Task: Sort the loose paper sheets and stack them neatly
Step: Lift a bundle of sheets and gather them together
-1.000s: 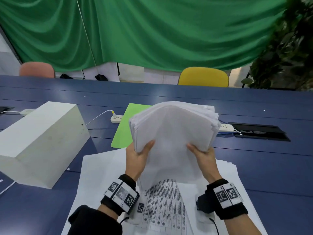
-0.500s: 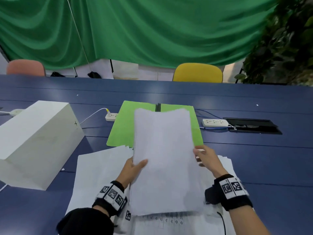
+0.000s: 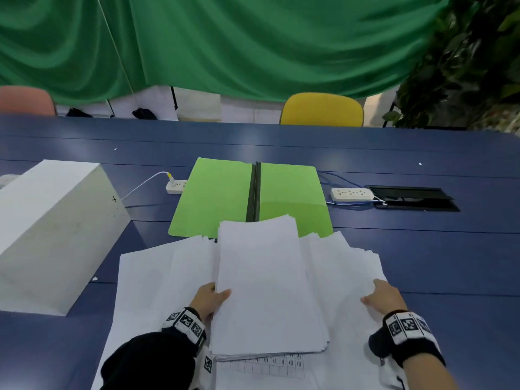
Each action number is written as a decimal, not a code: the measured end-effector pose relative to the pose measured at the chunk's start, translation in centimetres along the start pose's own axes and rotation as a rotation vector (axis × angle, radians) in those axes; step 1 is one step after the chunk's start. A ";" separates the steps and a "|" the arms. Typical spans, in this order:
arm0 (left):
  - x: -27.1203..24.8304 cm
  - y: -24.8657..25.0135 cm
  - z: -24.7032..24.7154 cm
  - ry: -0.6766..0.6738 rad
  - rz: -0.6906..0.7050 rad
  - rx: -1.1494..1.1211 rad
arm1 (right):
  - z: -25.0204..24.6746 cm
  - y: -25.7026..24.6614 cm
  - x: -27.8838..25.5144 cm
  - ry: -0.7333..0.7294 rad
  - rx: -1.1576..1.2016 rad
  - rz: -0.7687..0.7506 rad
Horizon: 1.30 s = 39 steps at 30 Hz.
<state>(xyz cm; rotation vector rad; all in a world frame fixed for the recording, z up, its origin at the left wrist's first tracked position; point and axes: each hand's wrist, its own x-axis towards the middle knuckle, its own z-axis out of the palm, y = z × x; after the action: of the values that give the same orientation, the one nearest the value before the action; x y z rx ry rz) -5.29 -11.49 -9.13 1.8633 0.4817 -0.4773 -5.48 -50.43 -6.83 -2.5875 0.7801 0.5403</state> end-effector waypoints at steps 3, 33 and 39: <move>-0.1 0.1 -0.1 -0.010 -0.001 -0.018 | -0.9 0.1 0.1 0.098 0.022 -0.063; -0.9 -0.3 0.5 0.047 0.062 0.013 | -11.7 -5.5 -7.8 0.578 0.320 -0.331; -0.9 -0.4 0.6 0.043 0.062 -0.012 | -12.3 -9.4 -8.9 0.522 0.992 -0.515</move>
<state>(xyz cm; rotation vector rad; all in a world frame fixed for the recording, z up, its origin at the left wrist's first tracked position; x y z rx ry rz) -6.29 -12.04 -9.12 1.8738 0.4537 -0.3930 -3.81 -44.91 10.05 -1.8286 0.3310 -0.5745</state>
